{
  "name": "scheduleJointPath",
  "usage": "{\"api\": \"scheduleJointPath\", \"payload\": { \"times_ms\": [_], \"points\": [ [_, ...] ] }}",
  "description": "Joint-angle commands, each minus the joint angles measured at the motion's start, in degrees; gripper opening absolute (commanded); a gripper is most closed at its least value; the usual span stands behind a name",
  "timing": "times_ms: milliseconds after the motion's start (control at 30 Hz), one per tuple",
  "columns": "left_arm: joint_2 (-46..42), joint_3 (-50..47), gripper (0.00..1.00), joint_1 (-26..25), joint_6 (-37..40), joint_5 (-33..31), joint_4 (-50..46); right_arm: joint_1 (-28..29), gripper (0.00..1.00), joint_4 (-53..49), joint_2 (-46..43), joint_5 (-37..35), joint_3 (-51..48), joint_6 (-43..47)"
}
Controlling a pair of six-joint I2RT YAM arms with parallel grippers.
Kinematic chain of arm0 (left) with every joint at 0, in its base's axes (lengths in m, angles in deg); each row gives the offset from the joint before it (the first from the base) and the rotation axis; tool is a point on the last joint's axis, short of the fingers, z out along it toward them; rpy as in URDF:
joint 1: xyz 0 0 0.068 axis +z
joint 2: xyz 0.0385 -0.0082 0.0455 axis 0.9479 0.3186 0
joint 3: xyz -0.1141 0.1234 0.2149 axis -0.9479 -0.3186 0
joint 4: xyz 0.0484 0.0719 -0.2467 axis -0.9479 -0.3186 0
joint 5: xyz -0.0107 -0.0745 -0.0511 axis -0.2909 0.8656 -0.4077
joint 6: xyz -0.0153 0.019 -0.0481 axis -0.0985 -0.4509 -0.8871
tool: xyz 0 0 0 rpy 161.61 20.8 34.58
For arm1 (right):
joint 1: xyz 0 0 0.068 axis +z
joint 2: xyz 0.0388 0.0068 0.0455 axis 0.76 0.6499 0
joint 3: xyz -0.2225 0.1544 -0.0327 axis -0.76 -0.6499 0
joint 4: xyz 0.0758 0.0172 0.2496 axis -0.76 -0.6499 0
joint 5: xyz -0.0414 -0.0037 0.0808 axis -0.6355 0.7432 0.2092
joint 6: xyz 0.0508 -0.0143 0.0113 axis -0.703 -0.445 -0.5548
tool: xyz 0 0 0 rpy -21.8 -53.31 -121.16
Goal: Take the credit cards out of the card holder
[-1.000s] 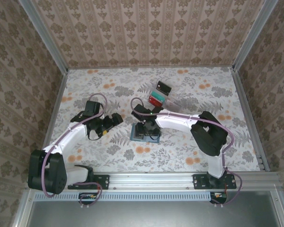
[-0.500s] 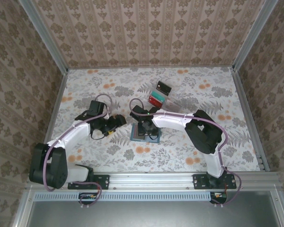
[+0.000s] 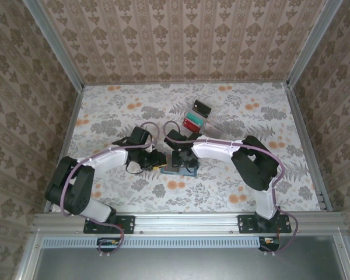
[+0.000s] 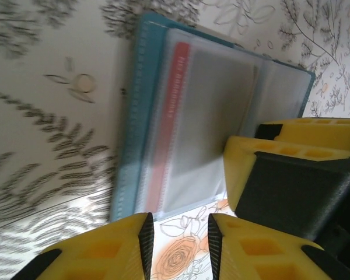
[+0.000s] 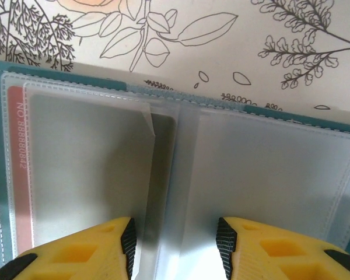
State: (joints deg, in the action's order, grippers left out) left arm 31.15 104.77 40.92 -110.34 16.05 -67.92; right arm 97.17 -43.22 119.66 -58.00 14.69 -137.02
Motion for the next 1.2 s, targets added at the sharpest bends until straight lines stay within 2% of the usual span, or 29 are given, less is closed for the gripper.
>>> {"api": "scheduleJointPath", "payload": {
  "times_ms": [0,333,700,900,1167],
  "points": [
    [1.63,2.43,0.32,-0.95,-0.47,-1.88,0.84,-1.03,0.46,-2.41,2.88,0.29,-3.39,0.87],
    [5.35,1.63,0.25,-1.75,-1.64,-0.28,4.22,-1.73,0.45,-2.05,2.39,0.83,-3.94,1.34],
    [7.33,1.58,0.28,-2.37,-1.24,-2.31,2.25,-1.96,0.45,-1.22,2.62,1.59,-4.62,1.07],
    [6.97,3.07,0.28,-3.48,-0.47,-6.64,-1.75,-2.27,0.44,-0.88,2.82,2.06,-5.21,0.67],
    [8.70,2.70,0.28,-3.87,-0.72,-2.90,0.92,-3.04,0.44,2.16,2.62,5.53,-7.09,0.55]
  ]
}}
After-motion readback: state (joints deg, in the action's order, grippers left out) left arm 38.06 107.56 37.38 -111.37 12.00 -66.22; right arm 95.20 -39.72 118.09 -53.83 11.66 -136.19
